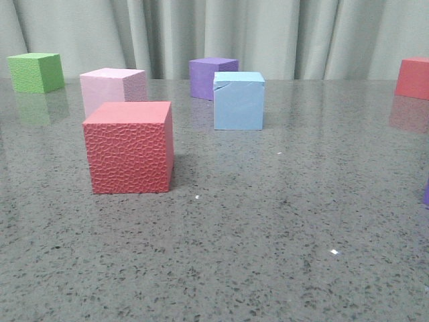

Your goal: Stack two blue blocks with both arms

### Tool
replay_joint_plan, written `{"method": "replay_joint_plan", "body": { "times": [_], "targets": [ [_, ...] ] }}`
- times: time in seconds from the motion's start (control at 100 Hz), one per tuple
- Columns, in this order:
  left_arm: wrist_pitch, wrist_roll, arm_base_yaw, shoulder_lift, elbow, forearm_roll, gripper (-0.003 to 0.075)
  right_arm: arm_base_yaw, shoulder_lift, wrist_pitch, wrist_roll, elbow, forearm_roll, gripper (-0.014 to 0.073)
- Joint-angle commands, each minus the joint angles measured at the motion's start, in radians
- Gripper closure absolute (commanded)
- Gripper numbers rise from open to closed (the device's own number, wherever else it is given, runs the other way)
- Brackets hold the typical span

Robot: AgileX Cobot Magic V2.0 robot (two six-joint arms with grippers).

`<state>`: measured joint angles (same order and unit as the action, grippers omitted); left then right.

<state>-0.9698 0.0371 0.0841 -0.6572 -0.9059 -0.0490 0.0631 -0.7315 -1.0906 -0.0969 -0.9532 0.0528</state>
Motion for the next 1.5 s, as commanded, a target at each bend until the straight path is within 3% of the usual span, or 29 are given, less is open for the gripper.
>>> {"method": "replay_joint_plan", "body": {
  "times": [0.0,0.23,0.85,1.25,1.49],
  "targets": [
    [0.062,-0.002,0.009,-0.005,-0.034,-0.013,0.0104,-0.006,0.066,0.048,0.011,0.008,0.001,-0.0062],
    [0.062,-0.002,0.009,-0.005,-0.034,-0.013,0.0104,-0.006,0.164,0.032,0.011,0.032,0.001,-0.0062],
    [0.133,-0.002,0.009,-0.021,-0.053,0.035,0.0104,-0.006,0.165,0.023,0.012,0.037,0.001,-0.0062],
    [0.134,-0.001,0.009,-0.315,-0.286,0.23,0.0104,-0.006,0.165,0.036,0.012,0.037,0.001,-0.0062],
    [0.134,0.134,0.009,-0.517,-0.426,0.192,0.012,-0.006,0.165,0.04,0.012,0.037,0.001,-0.0062]
  ]
}}
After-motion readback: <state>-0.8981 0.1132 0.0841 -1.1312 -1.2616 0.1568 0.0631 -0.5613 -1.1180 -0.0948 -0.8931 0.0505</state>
